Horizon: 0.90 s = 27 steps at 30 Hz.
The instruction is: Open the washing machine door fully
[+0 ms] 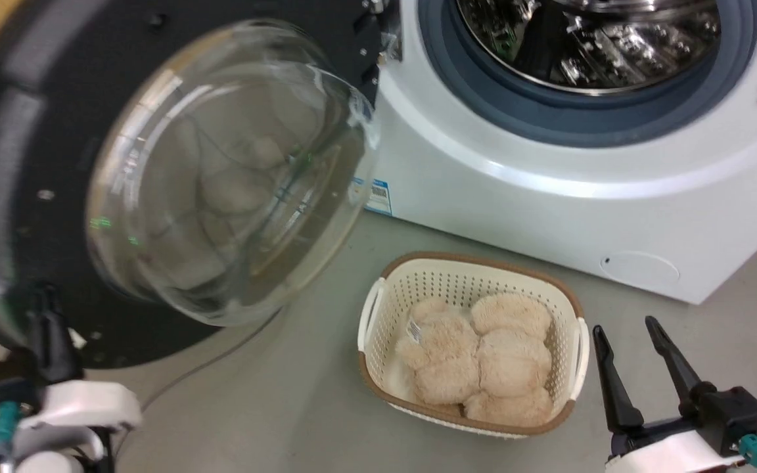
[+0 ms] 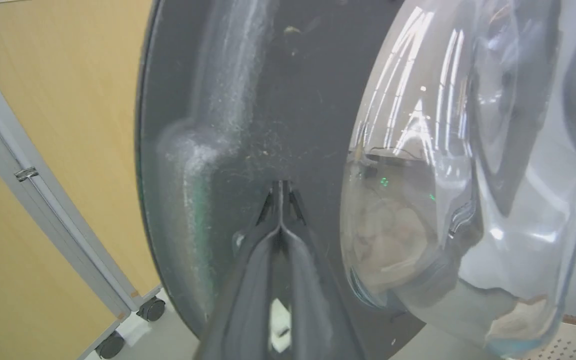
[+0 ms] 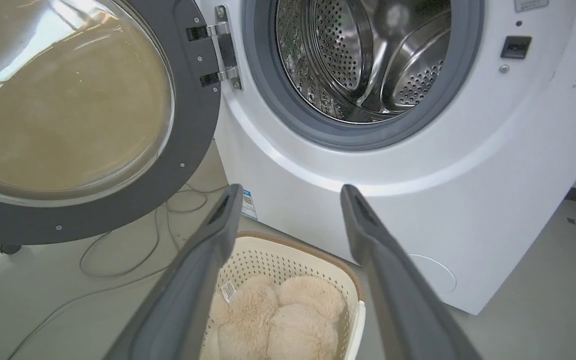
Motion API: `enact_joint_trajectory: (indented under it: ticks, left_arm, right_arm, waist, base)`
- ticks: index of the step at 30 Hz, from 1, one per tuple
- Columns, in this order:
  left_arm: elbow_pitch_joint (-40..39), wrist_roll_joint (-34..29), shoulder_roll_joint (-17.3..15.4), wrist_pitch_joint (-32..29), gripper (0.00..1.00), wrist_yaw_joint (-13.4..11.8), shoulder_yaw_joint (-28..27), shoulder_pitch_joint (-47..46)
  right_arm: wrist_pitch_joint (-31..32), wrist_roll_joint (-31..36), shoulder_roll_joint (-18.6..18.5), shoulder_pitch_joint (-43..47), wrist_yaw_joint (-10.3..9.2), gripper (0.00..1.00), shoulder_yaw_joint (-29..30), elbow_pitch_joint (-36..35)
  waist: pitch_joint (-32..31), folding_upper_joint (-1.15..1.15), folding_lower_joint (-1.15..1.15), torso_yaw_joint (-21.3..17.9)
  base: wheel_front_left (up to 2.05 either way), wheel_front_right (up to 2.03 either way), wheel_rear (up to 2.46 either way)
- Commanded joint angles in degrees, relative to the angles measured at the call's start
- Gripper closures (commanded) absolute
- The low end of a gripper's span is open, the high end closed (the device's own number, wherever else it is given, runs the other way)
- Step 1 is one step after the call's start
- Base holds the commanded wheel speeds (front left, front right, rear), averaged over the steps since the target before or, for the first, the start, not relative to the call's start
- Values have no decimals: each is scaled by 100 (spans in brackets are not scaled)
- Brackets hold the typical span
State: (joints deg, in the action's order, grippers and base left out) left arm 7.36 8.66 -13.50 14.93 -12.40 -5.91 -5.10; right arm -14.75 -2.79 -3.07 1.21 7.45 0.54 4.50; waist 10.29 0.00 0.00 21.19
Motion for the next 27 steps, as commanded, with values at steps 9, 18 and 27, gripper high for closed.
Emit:
enact_joint_trajectory:
  ticks: [9,18,27]
  left_arm:
    - [639,201,-220,7,100,114,-703,-706]
    - [1561,423,-666,7,100,455,-1280,-1577]
    - [2450,327,-1104,7,100,703,-1437,-2324]
  right_arm:
    - [-25,181,17,-292,3,0,32,-33]
    - [-25,230,-34,-490,3,0,25,-30]
    - [-25,244,-40,-602,3,0,33,-4]
  waist:
    - [436,0,0,-242]
    - [710,0,0,-400]
    - [854,0,0,-551]
  base:
    - [0,0,0]
    - [0,0,0]
    - [0,0,0]
